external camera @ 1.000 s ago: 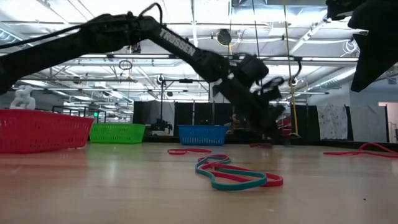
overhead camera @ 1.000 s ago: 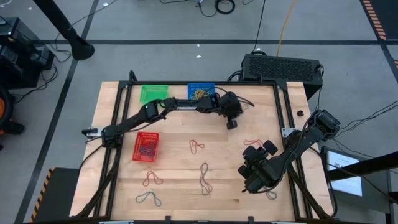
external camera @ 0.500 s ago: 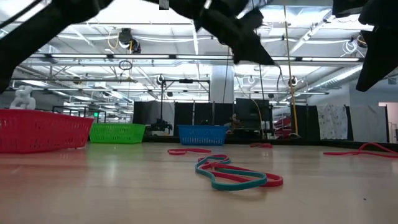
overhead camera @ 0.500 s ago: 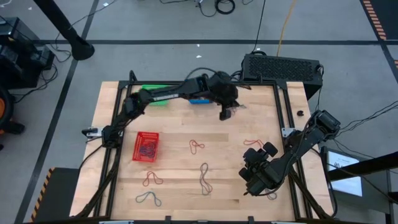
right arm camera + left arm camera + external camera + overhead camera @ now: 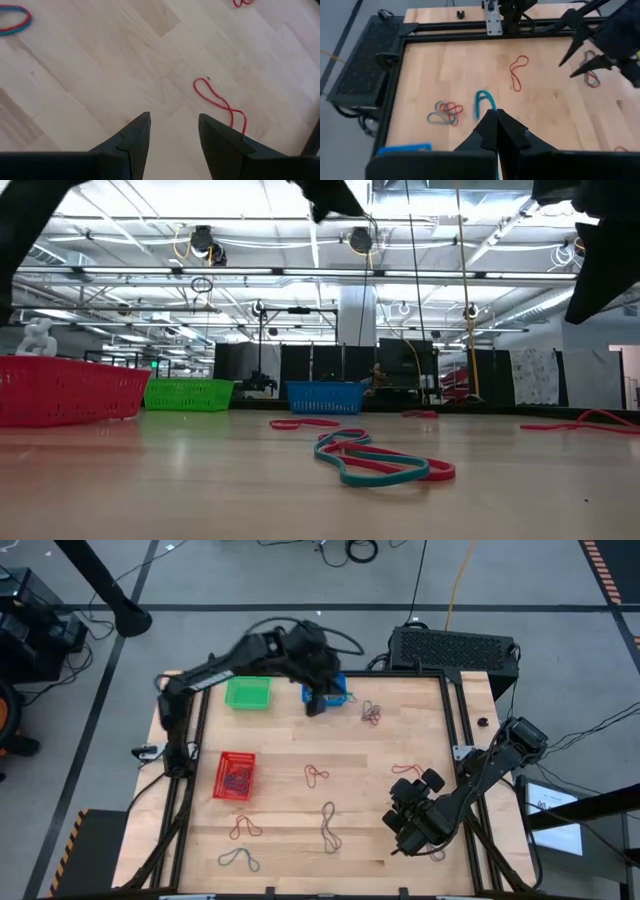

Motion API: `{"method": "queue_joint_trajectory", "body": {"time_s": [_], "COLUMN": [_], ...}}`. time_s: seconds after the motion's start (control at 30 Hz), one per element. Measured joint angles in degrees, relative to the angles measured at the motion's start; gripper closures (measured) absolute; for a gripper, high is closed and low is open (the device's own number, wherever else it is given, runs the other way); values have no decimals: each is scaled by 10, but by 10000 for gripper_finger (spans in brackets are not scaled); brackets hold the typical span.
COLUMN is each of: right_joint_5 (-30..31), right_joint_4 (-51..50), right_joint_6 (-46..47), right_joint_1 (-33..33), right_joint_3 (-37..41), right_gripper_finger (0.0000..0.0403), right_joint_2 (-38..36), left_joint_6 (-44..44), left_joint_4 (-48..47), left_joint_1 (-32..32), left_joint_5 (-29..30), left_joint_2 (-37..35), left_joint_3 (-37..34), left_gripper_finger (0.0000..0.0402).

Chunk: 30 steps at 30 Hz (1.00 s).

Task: Sort rubber bands into baskets
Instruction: Put the blue rubber band into the red bin

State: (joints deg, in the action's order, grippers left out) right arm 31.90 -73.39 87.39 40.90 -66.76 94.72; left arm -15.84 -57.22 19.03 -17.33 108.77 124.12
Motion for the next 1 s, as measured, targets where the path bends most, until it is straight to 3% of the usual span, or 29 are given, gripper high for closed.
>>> {"method": "queue_joint_trajectory", "body": {"time_s": [0.13, 0.3, 0.6, 0.77, 1.0], "right_joint_5": [2, 32, 58, 60, 70], "right_joint_4": [1, 7, 46, 110, 211], "right_joint_6": [-10, -16, -52, -123, -243], "right_joint_1": [-3, -9, -48, -77, -112], "right_joint_3": [0, 0, 0, 0, 0], "right_gripper_finger": [243, 243, 243, 243, 243], "right_joint_2": [0, 0, 0, 0, 0], "left_joint_6": [-2, 4, 35, 35, 50], "left_joint_4": [-43, -36, 200, 241, 277], "left_joint_1": [25, 73, 132, 166, 195], "left_joint_5": [35, 45, 37, 34, -34], "left_joint_2": [-45, -102, -175, -173, -174], "left_joint_3": [-37, -141, -377, -426, -443], "left_gripper_finger": [401, 401, 401, 402, 402]}}
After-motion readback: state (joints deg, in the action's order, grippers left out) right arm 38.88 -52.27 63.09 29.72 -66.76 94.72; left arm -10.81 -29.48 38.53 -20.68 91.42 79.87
